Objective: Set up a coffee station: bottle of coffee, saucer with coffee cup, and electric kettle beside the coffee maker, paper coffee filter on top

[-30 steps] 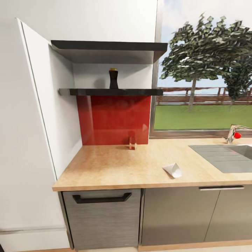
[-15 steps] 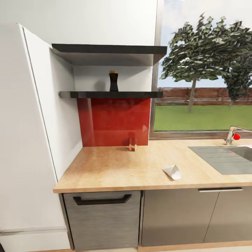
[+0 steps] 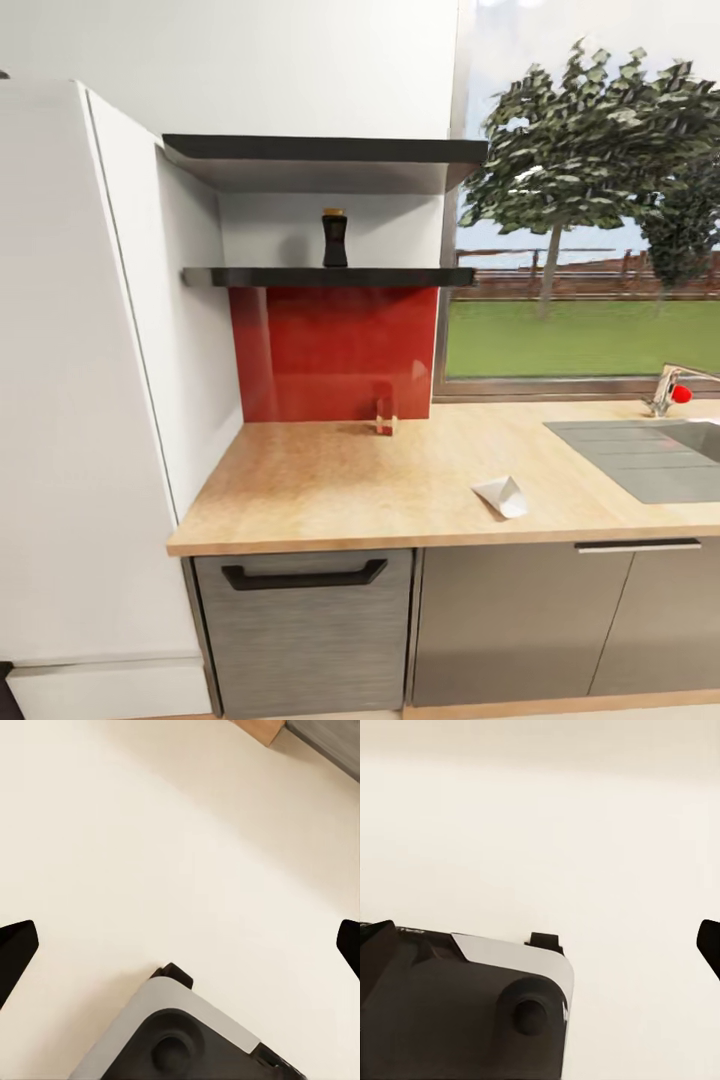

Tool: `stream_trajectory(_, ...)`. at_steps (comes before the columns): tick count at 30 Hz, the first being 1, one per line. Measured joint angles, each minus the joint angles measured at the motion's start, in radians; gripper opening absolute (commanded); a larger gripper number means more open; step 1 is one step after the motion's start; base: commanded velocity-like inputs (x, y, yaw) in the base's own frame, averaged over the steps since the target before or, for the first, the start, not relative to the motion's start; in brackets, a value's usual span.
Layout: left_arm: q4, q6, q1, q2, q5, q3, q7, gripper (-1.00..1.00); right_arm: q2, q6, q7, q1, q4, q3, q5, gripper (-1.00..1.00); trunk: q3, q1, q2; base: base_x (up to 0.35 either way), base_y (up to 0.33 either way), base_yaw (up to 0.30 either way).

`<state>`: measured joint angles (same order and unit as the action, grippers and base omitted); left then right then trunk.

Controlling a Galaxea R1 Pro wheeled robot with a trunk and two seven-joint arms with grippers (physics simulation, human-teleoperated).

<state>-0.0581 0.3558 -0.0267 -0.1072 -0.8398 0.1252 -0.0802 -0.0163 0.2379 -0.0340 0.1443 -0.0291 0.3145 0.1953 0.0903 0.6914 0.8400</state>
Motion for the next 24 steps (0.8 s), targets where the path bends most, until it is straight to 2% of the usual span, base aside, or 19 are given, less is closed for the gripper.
stream_trajectory(10,0.0,-0.001,0.0,0.0,0.003,0.001,0.001,1.0,-0.001,0.0,0.0,0.0,0.0,0.0,0.0,1.0,-0.031,-0.038,-0.07,0.011,0.294,0.0)
stream_trajectory(16,0.0,-0.001,0.0,-0.001,-0.003,0.0,0.001,1.0,-0.001,0.0,0.0,0.0,0.0,0.0,0.0,1.0,-0.05,-0.061,-0.112,0.009,0.049,0.0)
stream_trajectory(24,0.0,-0.001,0.0,0.0,0.009,0.006,0.0,1.0,-0.001,0.0,0.0,0.0,0.0,-0.001,0.0,1.0,-0.075,-0.092,-0.168,0.001,0.005,0.0)
